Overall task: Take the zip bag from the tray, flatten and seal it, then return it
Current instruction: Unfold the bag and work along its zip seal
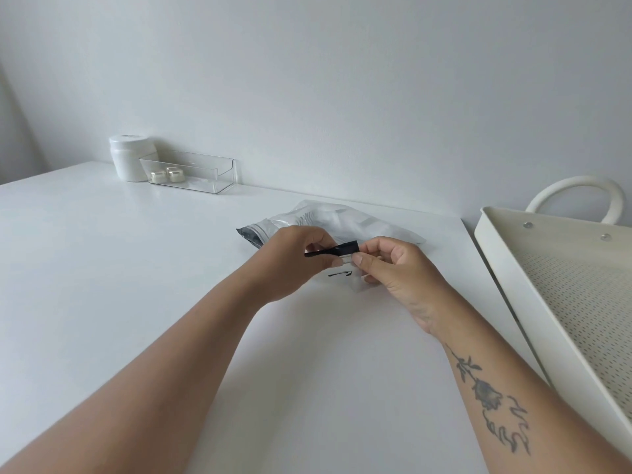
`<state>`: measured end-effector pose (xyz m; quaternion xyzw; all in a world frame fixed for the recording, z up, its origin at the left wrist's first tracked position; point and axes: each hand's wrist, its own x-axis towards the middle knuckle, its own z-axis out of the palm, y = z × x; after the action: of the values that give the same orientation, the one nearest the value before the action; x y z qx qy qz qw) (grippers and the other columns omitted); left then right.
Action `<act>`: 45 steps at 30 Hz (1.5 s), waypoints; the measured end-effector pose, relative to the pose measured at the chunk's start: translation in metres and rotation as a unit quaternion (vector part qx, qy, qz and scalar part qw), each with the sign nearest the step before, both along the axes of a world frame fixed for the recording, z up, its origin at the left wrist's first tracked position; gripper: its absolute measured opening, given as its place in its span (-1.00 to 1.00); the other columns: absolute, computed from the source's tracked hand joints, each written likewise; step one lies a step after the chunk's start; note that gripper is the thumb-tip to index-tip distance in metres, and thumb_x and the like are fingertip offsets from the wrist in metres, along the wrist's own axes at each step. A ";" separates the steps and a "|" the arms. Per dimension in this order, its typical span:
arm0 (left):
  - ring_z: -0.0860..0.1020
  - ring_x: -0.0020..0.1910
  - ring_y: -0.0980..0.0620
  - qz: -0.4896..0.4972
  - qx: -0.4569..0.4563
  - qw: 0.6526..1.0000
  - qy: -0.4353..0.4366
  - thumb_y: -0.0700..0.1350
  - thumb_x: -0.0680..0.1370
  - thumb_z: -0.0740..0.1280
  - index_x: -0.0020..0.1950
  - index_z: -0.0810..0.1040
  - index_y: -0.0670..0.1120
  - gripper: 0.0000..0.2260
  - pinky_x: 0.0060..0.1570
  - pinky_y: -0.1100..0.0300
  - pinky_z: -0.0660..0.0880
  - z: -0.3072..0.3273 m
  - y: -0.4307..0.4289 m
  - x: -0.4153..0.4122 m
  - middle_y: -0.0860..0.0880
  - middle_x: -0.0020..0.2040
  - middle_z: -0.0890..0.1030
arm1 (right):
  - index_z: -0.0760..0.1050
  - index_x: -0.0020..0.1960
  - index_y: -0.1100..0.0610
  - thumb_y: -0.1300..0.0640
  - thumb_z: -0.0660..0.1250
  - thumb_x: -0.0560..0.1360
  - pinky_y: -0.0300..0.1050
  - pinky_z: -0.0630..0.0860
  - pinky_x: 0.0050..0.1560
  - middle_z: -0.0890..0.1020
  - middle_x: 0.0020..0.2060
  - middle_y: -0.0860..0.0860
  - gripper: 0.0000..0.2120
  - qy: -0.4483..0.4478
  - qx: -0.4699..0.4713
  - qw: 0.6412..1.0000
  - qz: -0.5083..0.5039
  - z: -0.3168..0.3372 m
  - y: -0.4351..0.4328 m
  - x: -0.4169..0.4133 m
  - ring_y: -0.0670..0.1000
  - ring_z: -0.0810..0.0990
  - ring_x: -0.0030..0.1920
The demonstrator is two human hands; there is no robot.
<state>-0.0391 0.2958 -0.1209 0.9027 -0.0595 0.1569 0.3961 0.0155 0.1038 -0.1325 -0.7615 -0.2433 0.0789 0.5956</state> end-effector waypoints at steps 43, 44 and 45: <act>0.51 -0.19 0.05 0.028 0.046 0.997 -0.050 -0.11 0.51 0.40 -0.16 0.64 -0.03 -0.94 -0.17 0.09 0.45 0.000 -0.012 0.003 0.06 -0.20 0.59 | 0.70 -0.24 -0.06 0.14 0.52 0.38 -0.46 0.38 -0.32 0.69 -0.36 -0.12 -0.90 -0.055 0.006 0.998 -0.033 0.006 0.006 -0.005 -0.21 0.54 -0.34; 0.53 -0.19 0.04 0.032 0.039 0.997 -0.050 -0.09 0.49 0.42 -0.17 0.65 -0.02 -0.95 -0.18 0.09 0.45 0.000 -0.011 0.002 0.06 -0.20 0.61 | 0.71 -0.22 -0.05 0.14 0.52 0.38 -0.45 0.39 -0.30 0.70 -0.34 -0.10 -0.91 -0.051 0.010 0.998 -0.035 0.006 0.005 -0.004 -0.20 0.55 -0.33; 0.54 -0.19 0.04 0.034 0.032 0.998 -0.045 -0.07 0.48 0.44 -0.17 0.66 -0.01 -0.95 -0.18 0.10 0.46 0.000 -0.010 0.003 0.07 -0.21 0.62 | 0.71 -0.21 -0.03 0.14 0.52 0.38 -0.45 0.40 -0.29 0.70 -0.34 -0.11 -0.93 -0.049 0.011 0.998 -0.035 0.006 0.005 -0.004 -0.20 0.55 -0.33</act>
<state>-0.0366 0.2861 -0.1210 0.9086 -0.0517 0.2086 0.3581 0.0118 0.1087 -0.1268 -0.7659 -0.2463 0.0175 0.5936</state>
